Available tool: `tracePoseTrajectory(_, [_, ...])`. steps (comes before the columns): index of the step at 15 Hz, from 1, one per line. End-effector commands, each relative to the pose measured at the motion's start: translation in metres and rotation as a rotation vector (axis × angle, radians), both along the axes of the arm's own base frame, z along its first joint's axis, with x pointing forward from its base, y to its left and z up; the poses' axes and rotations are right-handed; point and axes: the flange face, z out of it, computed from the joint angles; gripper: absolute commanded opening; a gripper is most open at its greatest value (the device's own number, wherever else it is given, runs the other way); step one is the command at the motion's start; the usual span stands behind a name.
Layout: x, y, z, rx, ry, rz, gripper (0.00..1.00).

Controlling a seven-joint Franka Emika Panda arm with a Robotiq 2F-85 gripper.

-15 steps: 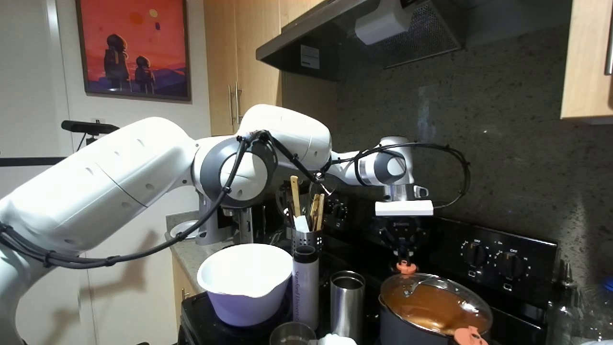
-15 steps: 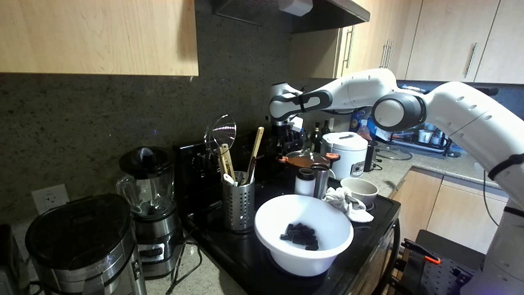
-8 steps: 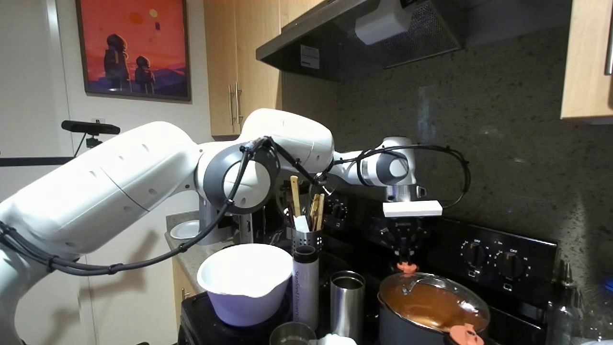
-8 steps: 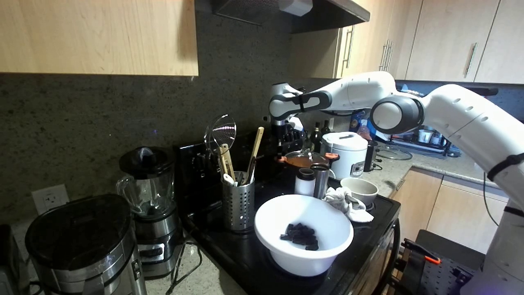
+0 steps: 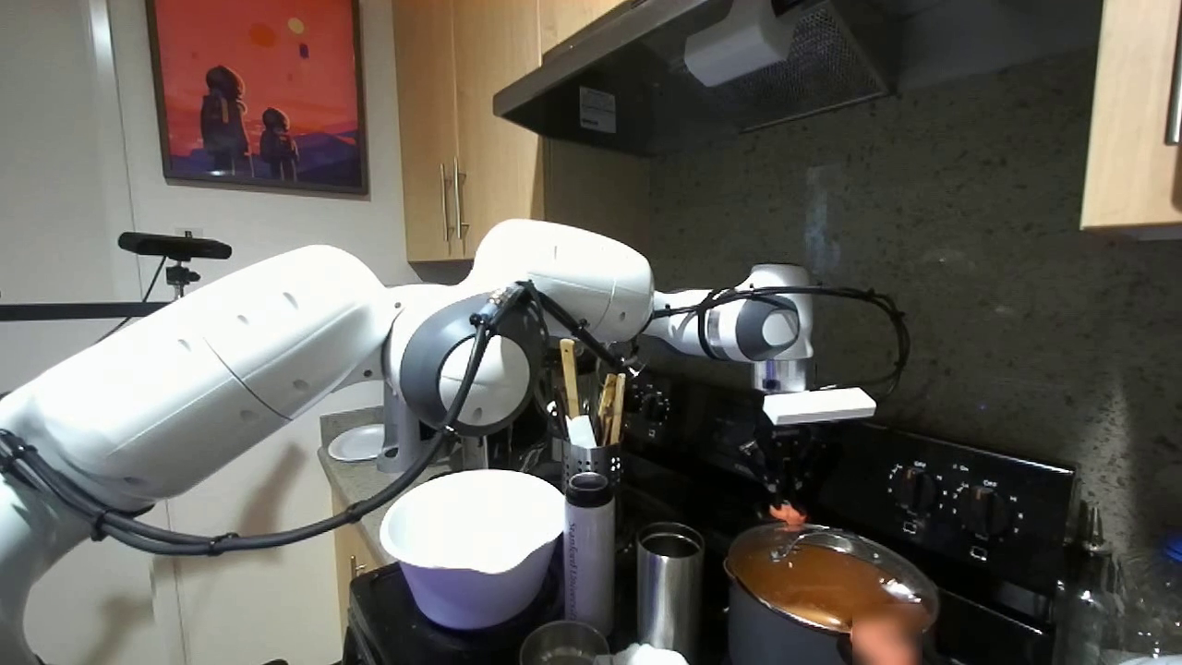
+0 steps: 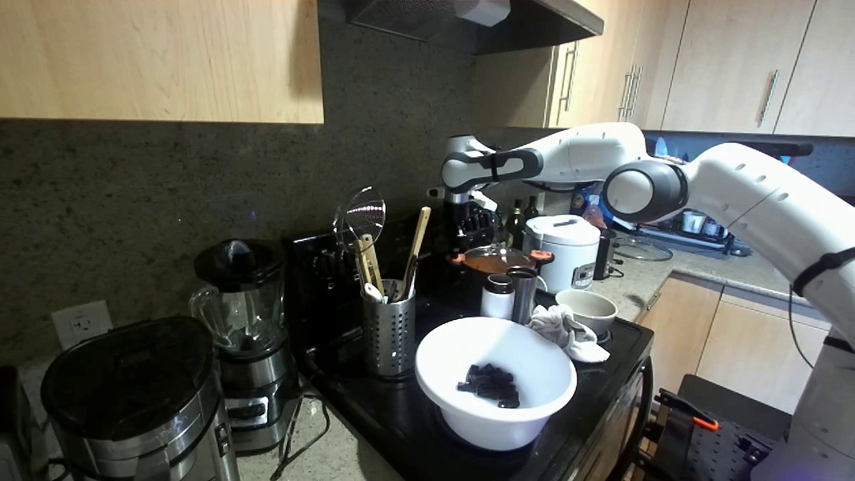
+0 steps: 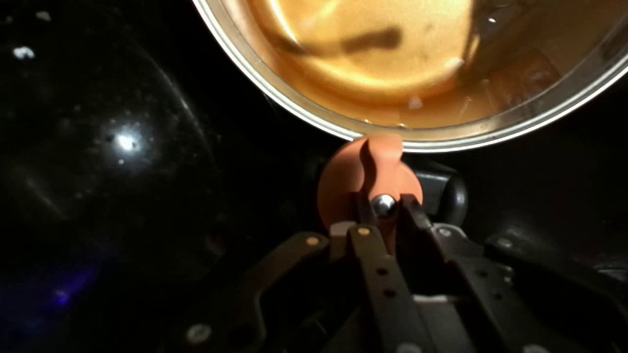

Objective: Turn the seals on the handles of the pot

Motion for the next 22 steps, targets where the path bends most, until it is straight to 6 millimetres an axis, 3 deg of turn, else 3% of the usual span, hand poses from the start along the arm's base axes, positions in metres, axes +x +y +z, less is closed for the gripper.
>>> tracePoseTrajectory(1, [0.002, -0.004, 0.001, 0.052, 0.006, 0.154, 0.05])
tracePoseTrajectory(11, [0.003, -0.007, 0.014, 0.051, -0.006, 0.472, 0.05])
tracePoseTrajectory(22, [0.006, 0.008, 0.017, -0.007, 0.009, 0.836, 0.05])
